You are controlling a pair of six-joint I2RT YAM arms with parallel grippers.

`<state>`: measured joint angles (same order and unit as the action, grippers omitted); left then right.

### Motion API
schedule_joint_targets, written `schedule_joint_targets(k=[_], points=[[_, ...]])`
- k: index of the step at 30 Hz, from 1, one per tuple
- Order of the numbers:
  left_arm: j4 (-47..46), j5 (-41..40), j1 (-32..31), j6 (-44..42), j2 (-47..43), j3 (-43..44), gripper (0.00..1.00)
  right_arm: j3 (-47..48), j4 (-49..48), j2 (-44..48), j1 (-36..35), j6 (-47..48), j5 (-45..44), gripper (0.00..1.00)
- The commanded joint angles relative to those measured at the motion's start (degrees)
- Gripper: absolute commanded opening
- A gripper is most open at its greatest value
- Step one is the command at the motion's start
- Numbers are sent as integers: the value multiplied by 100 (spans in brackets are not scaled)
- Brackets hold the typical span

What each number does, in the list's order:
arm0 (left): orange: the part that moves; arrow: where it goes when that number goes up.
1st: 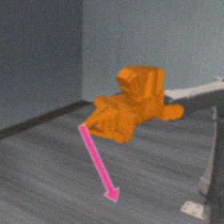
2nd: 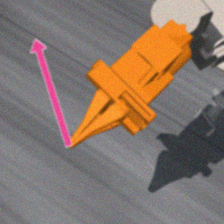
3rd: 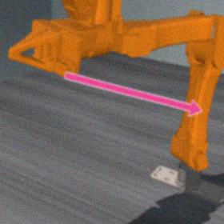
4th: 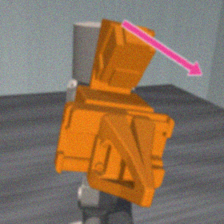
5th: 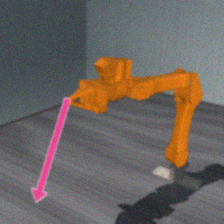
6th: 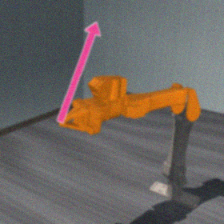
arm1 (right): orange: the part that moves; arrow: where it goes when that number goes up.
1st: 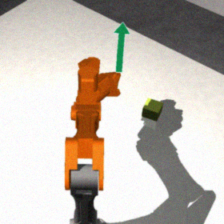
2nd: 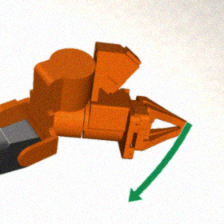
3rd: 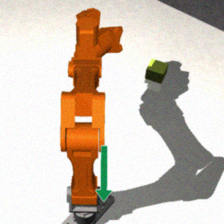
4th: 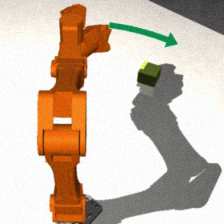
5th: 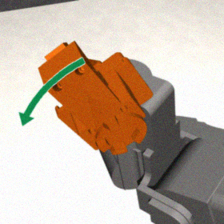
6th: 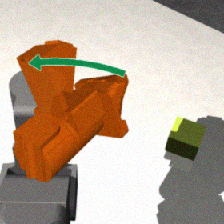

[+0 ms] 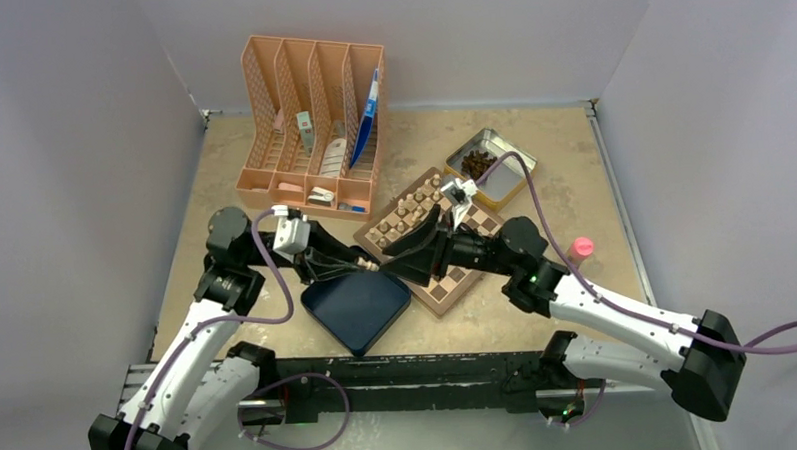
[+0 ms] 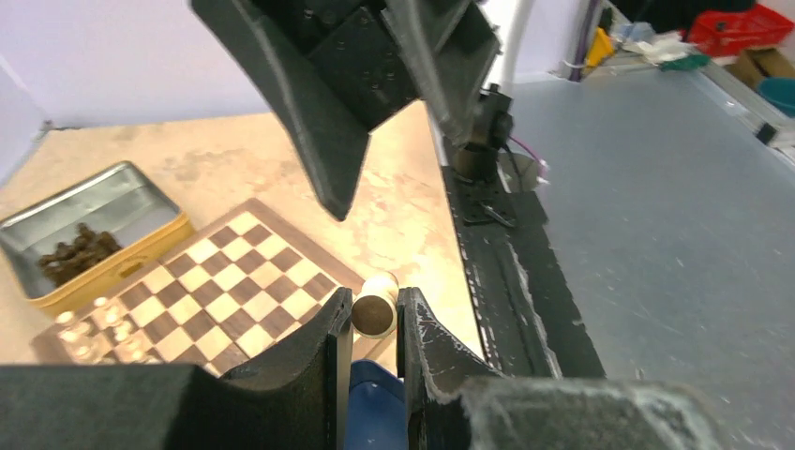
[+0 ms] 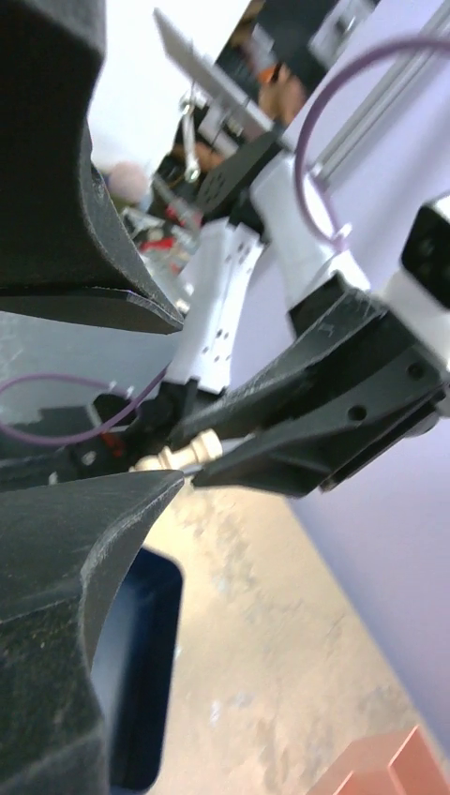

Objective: Set up the chess pieces on the board
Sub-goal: Place the chess piece on the chessboard.

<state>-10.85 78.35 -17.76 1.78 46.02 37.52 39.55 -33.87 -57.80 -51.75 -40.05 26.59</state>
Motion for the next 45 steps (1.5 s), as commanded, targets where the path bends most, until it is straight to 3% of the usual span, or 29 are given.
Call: schedule_joint_targets(k=[1, 9, 13, 25, 30, 35, 41, 45], points=[[-2131, -905, -24, 1697, -269, -358, 0, -296, -2026, -37, -2, -1447, -166, 60], [-3777, -1826, -26, 2919, -464, -761, 0, -158, -2163, -378, -1, -2136, -348, 63], [-3964, -2085, -26, 3013, -522, -866, 0, -117, -2074, -414, -2, -2223, -459, 69], [-4860, -2272, -26, 3527, -474, -1132, 0, 131, -1889, -644, -2, -2523, -693, 68], [-5422, -2249, -25, 3828, -338, -1321, 0, 176, -2200, -759, -1, -2566, -576, 55], [-5352, -2301, -26, 3727, -381, -1424, 0, 150, -2392, -741, 15, -2579, -480, 45], [-5331, -2332, -26, 3665, -268, -1403, 0, 73, -2537, -688, 16, -2608, -553, 27], [-5297, -2316, -25, 3600, -216, -1422, 0, -67, -2783, -715, 21, -2755, -488, 24]])
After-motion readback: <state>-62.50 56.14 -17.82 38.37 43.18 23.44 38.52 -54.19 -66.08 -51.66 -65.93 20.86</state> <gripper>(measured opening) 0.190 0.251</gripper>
